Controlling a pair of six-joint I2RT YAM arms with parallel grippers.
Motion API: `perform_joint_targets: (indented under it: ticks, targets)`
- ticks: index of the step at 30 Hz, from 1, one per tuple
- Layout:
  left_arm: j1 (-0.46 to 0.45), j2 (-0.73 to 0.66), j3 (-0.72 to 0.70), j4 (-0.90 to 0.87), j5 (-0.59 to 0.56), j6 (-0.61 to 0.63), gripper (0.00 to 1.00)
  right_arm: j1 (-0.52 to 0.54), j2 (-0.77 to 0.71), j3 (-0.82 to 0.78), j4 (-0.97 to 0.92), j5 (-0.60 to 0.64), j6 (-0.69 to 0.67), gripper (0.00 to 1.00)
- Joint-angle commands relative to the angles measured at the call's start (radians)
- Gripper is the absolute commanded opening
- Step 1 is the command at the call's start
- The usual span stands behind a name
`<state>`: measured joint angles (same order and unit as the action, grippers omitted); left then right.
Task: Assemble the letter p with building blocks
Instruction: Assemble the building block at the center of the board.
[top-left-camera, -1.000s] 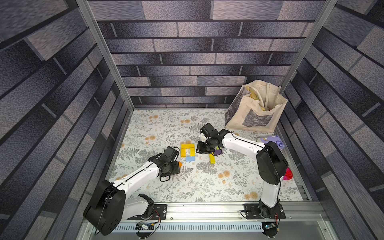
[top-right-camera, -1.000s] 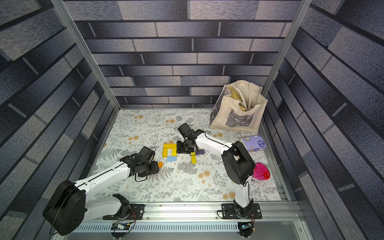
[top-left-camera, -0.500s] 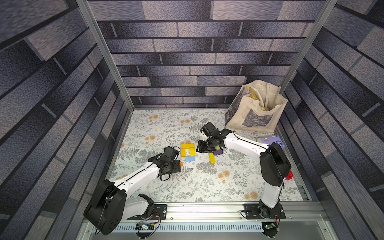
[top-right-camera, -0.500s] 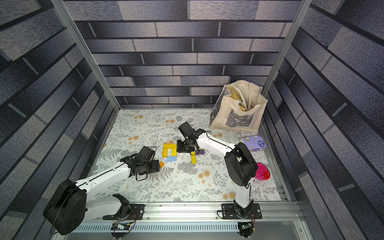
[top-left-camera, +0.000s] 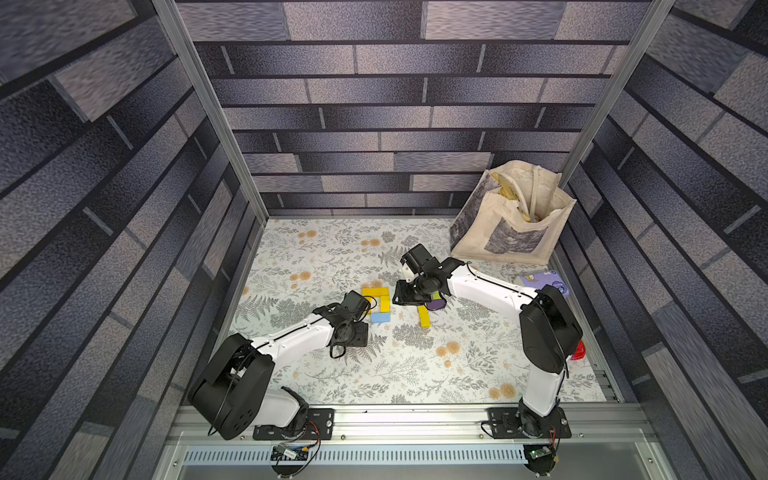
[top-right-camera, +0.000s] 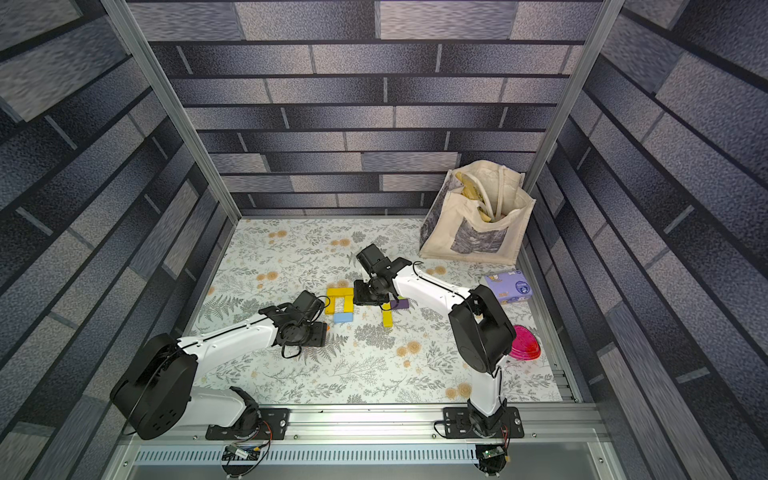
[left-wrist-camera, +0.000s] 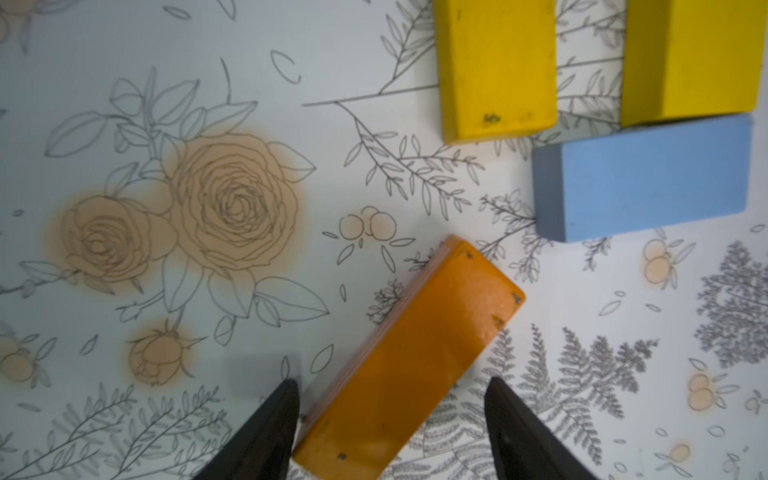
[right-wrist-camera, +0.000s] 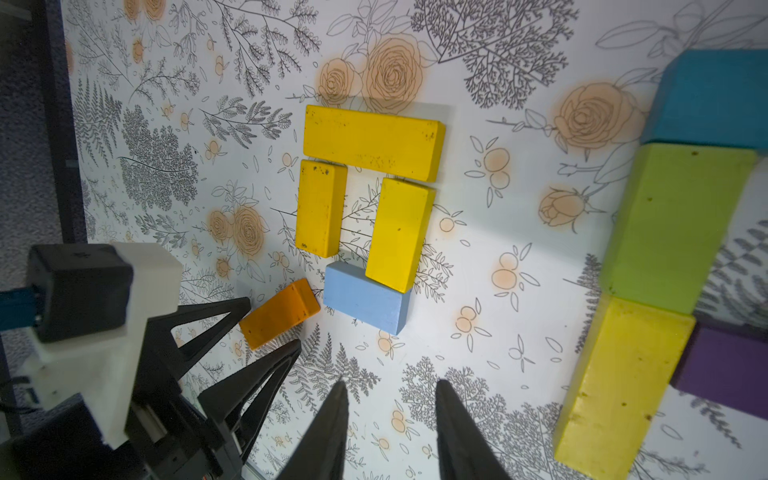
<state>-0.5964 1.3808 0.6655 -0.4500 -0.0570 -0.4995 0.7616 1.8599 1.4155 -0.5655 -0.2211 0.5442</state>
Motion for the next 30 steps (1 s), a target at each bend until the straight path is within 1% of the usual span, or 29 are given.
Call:
perform_joint_targets:
  ticks: [1, 4, 6, 9, 11, 14, 20, 30]
  targets:
    - [-0.008, 0.015, 0.030, -0.032, 0.014, 0.004, 0.61, 0.003, 0.002, -0.007, -0.027, 0.014, -0.011, 0.37]
    - [0.002, 0.028, 0.040, -0.059, 0.010, -0.030, 0.45, 0.000, 0.002, -0.007, -0.028, 0.017, -0.012, 0.37]
    - [0.016, 0.030, 0.046, -0.070, 0.025, -0.050, 0.36, 0.000, -0.001, -0.009, -0.028, 0.019, -0.014, 0.37]
    - [0.033, 0.034, 0.040, -0.047, 0.069, -0.062, 0.27, -0.001, -0.008, -0.019, -0.025, 0.020, -0.017, 0.37]
    - [0.041, 0.039, 0.036, -0.031, 0.093, -0.067, 0.23, -0.004, -0.007, -0.025, -0.022, 0.020, -0.020, 0.37]
    - [0.055, 0.037, 0.025, 0.006, 0.140, -0.072, 0.22, -0.008, -0.014, -0.039, -0.017, 0.021, -0.023, 0.37]
    - [0.058, 0.037, 0.032, 0.059, 0.187, -0.088, 0.22, -0.024, -0.029, -0.058, -0.004, 0.024, -0.023, 0.37]
    - [0.056, 0.109, 0.061, 0.075, 0.204, -0.107, 0.21, -0.062, -0.027, -0.044, -0.011, 0.021, -0.042, 0.37]
